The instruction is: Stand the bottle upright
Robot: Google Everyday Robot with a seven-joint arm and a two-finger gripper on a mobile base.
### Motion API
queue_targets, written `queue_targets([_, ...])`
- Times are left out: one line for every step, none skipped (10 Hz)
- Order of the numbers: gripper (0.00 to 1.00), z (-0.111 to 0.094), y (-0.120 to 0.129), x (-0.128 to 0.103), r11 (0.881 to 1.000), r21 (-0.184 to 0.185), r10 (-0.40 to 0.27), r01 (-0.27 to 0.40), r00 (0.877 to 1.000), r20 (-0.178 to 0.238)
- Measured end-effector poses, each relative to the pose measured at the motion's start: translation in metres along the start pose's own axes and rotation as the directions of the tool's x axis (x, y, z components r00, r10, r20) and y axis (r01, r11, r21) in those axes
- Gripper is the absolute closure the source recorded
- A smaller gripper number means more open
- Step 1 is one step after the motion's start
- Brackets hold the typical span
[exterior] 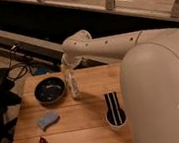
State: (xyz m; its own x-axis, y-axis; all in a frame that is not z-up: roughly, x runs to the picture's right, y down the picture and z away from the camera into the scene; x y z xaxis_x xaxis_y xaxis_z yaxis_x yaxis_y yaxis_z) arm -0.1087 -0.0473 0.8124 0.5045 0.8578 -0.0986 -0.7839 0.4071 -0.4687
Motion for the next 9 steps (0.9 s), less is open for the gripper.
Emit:
queue_targets([0.69,0.004,0.0,-0.001,1.0,0.009,-0.001,0.001,1.0,0.009])
queue_targets([0.59,0.008,-0.001,-0.002,1.0,0.022,-0.006,0.006,1.0,0.015])
queue_targets([0.48,0.01,-0.004,-0.002,0.999,0.033,-0.006,0.005,1.0,0.025])
queue_targets([0.39,0.01,-0.008,0.0,0.999,0.038,0.002,-0.003,0.999,0.036])
queue_targets([0.27,0.01,-0.012,0.003,0.999,0.045,0.01,-0.012,0.999,0.046])
queue_targets([0.22,0.009,-0.014,0.004,0.999,0.047,0.017,-0.019,0.998,0.053])
queue_targets([0.2,0.008,-0.018,0.006,0.998,0.052,0.022,-0.025,0.998,0.058])
queue_targets([0.2,0.006,-0.02,0.006,0.998,0.055,0.022,-0.025,0.998,0.056])
queue_targets([0.22,0.005,-0.02,0.006,0.998,0.054,0.018,-0.021,0.999,0.051])
